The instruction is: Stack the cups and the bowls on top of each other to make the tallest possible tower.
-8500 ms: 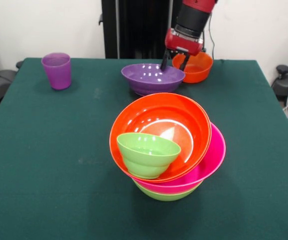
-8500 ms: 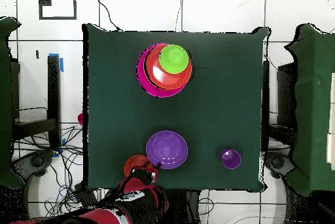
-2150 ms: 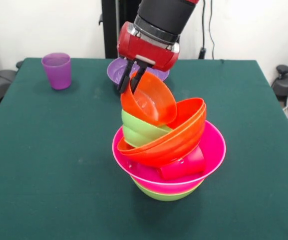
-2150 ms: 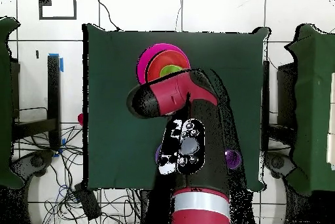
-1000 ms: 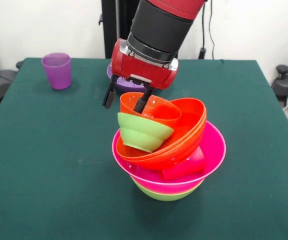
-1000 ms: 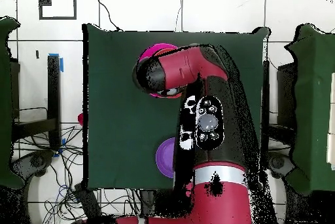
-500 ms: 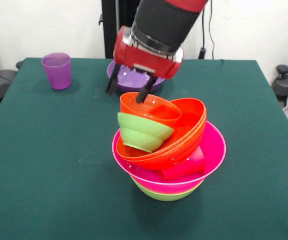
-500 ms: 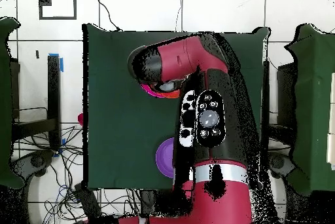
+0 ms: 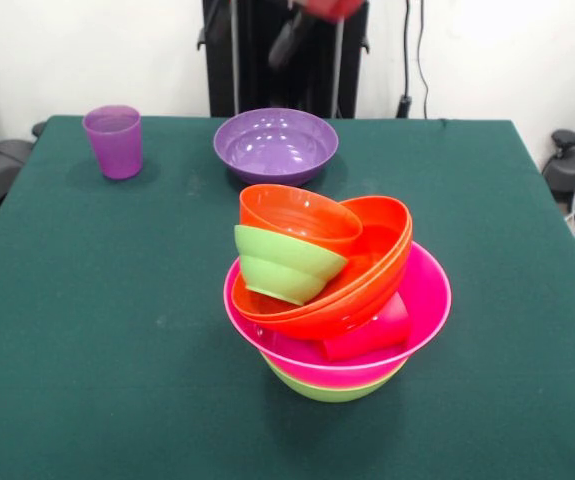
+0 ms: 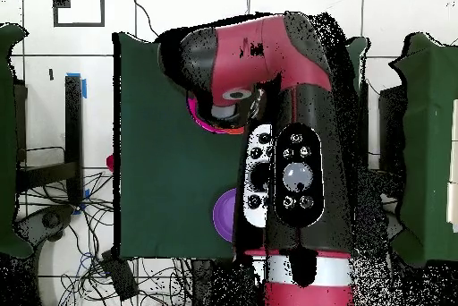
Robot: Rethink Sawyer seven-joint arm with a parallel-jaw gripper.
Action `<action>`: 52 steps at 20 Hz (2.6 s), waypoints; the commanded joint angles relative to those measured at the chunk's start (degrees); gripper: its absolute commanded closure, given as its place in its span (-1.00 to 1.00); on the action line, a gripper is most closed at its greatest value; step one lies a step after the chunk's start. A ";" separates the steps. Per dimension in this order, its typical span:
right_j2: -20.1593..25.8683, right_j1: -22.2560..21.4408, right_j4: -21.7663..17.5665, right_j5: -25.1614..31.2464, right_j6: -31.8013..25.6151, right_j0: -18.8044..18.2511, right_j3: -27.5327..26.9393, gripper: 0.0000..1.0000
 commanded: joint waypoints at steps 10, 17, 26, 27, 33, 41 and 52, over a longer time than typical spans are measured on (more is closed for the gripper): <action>4.87 -14.57 12.74 -10.98 -9.53 -5.36 23.43 -1.00; 1.23 -15.56 18.38 -31.55 0.40 -5.17 41.32 -1.00; -1.61 -14.46 16.75 -47.47 4.97 -4.38 48.61 -1.00; -1.64 -14.12 16.96 -50.39 5.64 -4.64 49.40 -1.00; -5.39 -12.10 16.39 -53.74 10.77 -0.48 51.93 -1.00; -8.44 -17.12 10.30 -66.91 5.06 -1.75 64.51 -1.00; -23.92 -15.57 1.31 -73.55 11.95 7.21 68.80 -1.00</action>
